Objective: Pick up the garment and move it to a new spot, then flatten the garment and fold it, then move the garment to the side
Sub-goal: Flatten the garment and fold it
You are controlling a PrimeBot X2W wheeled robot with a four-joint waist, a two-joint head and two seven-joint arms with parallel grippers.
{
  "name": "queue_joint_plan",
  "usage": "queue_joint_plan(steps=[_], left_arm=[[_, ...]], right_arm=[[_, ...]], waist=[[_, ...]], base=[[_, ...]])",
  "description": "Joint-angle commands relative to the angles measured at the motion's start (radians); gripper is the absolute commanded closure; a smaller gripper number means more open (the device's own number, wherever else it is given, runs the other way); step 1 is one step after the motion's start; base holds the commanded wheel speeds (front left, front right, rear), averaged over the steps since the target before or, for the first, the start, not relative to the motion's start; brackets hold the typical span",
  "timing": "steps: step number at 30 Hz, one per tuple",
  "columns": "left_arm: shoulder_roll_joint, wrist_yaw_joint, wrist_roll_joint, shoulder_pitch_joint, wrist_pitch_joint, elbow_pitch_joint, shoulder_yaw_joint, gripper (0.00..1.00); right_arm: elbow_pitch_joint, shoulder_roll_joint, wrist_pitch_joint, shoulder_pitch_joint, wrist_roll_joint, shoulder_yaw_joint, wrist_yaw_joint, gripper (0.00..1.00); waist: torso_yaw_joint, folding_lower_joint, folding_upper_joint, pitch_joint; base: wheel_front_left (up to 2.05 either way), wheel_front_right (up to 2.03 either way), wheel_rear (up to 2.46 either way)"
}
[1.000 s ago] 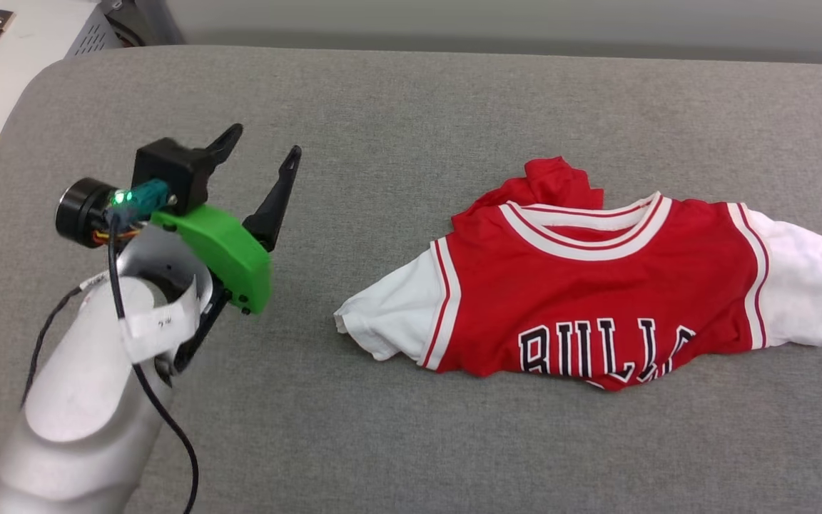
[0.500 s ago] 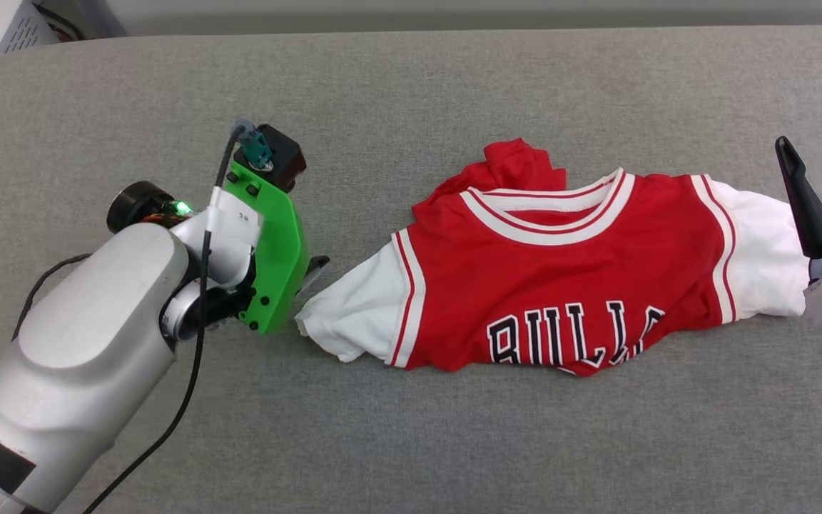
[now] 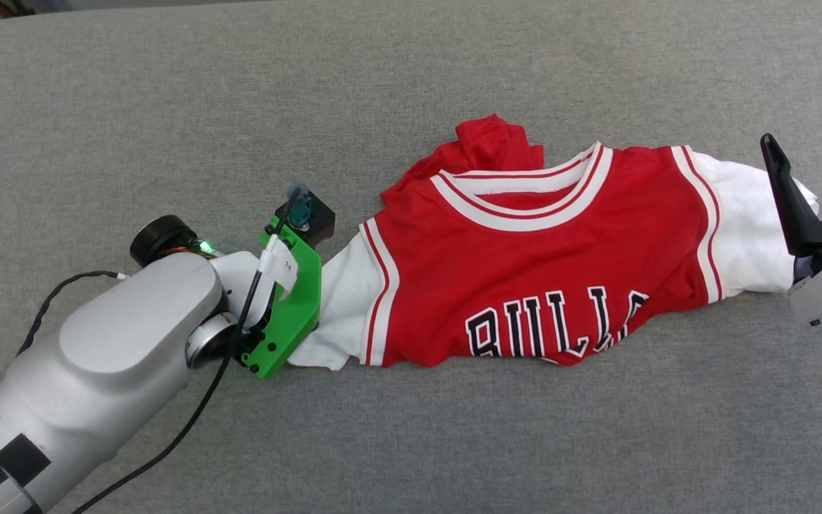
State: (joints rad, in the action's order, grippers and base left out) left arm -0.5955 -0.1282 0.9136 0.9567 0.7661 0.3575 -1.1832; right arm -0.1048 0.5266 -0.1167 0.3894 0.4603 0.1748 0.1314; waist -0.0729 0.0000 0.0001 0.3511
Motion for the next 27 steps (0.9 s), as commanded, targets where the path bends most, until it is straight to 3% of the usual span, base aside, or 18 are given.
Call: queue_joint_plan(steps=[1,2,7,16,27], left_arm=[[-0.001,-0.002,-0.006,-0.029,0.001,0.030,-0.047,0.81],[-0.005,-0.002,-0.006,-0.025,-0.008,0.032,-0.059,1.00],[-0.041,-0.002,0.010,0.015,-0.105,0.011,-0.073,1.00],[-0.117,-0.002,-0.002,0.136,-0.281,0.029,-0.001,1.00],[-0.037,0.021,-0.036,0.168,-0.383,0.280,0.014,1.00]], right_arm=[[-0.001,-0.004,-0.008,-0.002,-0.007,0.000,-0.001,0.00],[-0.001,-0.004,-0.010,-0.002,-0.010,0.002,-0.001,0.00],[-0.007,0.002,-0.026,-0.012,-0.010,-0.007,-0.001,0.00],[0.014,-0.003,-0.032,-0.043,-0.013,-0.041,-0.001,0.00],[0.012,-0.028,-0.044,-0.005,-0.021,-0.037,-0.001,0.00]], waist=[[-0.001,0.0000,-0.0001,0.003],[-0.001,0.0000,-0.0001,0.002],[0.011,0.0000,-0.0001,-0.016],[0.012,0.0000,-0.0001,-0.017],[-0.051,0.0000,-0.0001,0.057]], base=[[0.00,0.00,0.00],[0.00,0.00,0.00],[0.00,0.00,0.00],[0.00,0.00,0.00],[0.00,0.00,0.00]])
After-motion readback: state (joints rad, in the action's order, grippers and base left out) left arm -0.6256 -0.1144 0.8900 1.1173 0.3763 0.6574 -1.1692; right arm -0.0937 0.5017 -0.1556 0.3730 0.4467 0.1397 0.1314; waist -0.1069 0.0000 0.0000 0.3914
